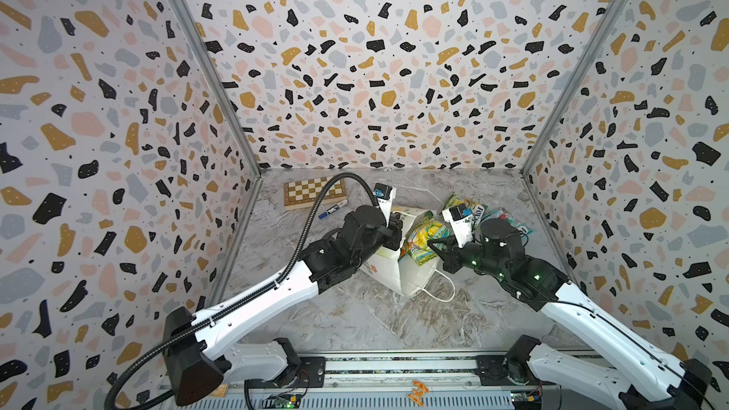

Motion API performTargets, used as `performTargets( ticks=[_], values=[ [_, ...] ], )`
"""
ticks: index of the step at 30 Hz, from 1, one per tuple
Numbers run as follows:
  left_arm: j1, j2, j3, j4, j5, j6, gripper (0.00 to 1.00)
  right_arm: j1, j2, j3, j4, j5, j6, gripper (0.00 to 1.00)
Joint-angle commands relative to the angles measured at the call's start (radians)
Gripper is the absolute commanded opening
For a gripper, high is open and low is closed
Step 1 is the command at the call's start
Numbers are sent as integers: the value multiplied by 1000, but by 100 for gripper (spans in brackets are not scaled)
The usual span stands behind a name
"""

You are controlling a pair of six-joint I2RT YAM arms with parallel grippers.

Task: Take the snacks out of the paper bag
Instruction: Pick up the snack from the paper bag.

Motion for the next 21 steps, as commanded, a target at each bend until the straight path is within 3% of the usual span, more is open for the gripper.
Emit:
performTargets(
  ticks=[1,9,17,21],
  values=[
    [-5,-22,6,12,-30,-6,0,-2,-68,65,-7,26,-89,0],
    [-6,-17,13,11,-27,0,0,-4,-139,128,-66,163,-147,0],
    [-6,-16,15,12,-19,2,0,-9,-176,141,-119,473,-156,0],
    [-5,-17,15,12,-17,4,0,-43,-162,139,-153,562,-156,0]
  ],
)
